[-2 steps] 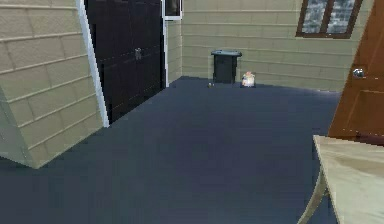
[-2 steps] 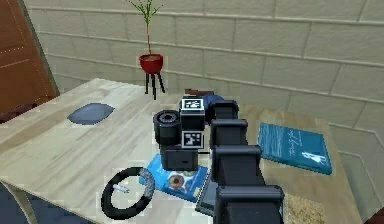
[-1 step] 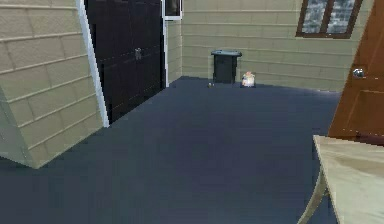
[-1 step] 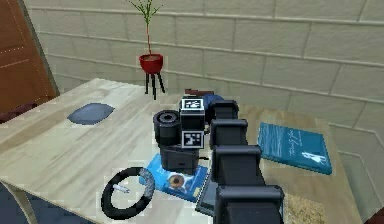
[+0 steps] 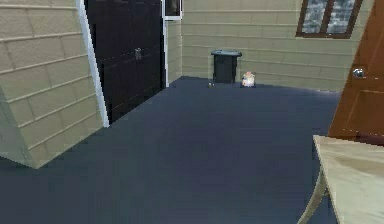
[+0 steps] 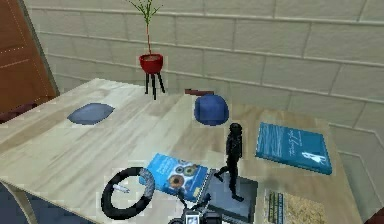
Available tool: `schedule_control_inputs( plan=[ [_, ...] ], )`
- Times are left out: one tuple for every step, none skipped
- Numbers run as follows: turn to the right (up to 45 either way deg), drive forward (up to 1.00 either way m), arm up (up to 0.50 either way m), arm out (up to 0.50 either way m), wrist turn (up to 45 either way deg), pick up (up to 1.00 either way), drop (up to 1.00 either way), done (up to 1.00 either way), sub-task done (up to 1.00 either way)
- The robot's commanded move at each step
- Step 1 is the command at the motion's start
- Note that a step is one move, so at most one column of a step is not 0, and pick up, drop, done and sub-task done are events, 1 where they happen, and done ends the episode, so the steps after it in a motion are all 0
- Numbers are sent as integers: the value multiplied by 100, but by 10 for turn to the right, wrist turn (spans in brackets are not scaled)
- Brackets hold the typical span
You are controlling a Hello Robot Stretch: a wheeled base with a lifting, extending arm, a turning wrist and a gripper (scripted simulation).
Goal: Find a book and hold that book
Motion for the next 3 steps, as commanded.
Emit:
schedule_control_inputs(
  plan=[
    [0, 0, 0, 0, 0, 100, 0, 0, 0],
    [0, 0, 10, 0, 0, 0, 0, 0, 0],
    [0, 0, 0, 0, 0, 0, 0, 100, 0]
  ],
)
